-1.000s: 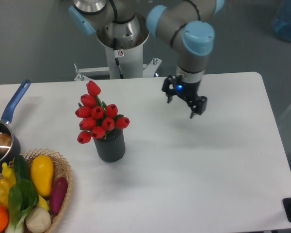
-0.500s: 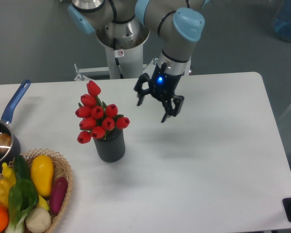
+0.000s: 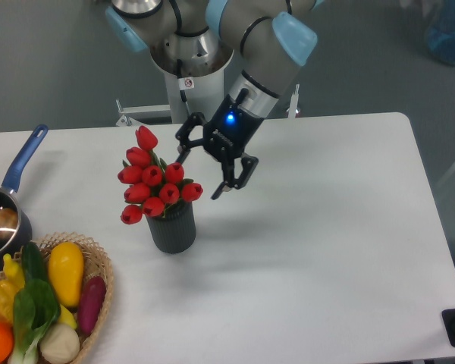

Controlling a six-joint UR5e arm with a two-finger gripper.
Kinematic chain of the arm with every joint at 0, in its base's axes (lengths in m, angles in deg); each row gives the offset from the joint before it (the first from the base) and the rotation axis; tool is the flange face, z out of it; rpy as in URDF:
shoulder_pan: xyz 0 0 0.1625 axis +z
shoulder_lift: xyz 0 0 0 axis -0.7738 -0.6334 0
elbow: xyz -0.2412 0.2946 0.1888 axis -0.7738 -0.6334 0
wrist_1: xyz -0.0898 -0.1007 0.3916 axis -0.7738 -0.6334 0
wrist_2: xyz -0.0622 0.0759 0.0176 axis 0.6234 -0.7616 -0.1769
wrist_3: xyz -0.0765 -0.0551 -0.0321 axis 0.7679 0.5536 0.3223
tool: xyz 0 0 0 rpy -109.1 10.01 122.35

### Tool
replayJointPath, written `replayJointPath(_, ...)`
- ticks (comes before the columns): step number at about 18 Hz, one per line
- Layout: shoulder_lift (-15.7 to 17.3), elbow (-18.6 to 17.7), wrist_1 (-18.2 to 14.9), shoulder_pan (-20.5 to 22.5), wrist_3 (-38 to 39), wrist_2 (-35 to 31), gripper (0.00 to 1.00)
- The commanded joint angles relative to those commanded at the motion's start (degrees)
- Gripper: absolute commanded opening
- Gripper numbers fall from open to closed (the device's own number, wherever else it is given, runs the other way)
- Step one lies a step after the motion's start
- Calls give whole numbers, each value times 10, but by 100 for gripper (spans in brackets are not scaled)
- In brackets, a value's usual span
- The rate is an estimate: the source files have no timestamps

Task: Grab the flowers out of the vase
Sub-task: 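Close the gripper around the tulip stems above the vase rim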

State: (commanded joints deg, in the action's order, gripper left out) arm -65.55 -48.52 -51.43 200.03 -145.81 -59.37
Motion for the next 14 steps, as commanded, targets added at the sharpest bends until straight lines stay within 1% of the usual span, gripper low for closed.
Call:
replayJointPath(2, -7, 1, 0, -6, -20, 15, 100)
replayJointPath(3, -12, 1, 0, -6, -39, 20, 96)
replayJointPath(5, -25, 1, -1, -2, -67, 33, 57)
replayJointPath(7, -25, 3, 1, -1, -81, 24, 20)
replayJointPath(8, -21, 4, 1, 1, -82, 16, 9)
replayJointPath(9, -17, 5, 2, 3, -81, 5, 8)
replayJointPath(10, -16, 9, 2, 9, -78, 7, 0)
replayJointPath(14, -3, 11, 1, 25, -77, 30, 0)
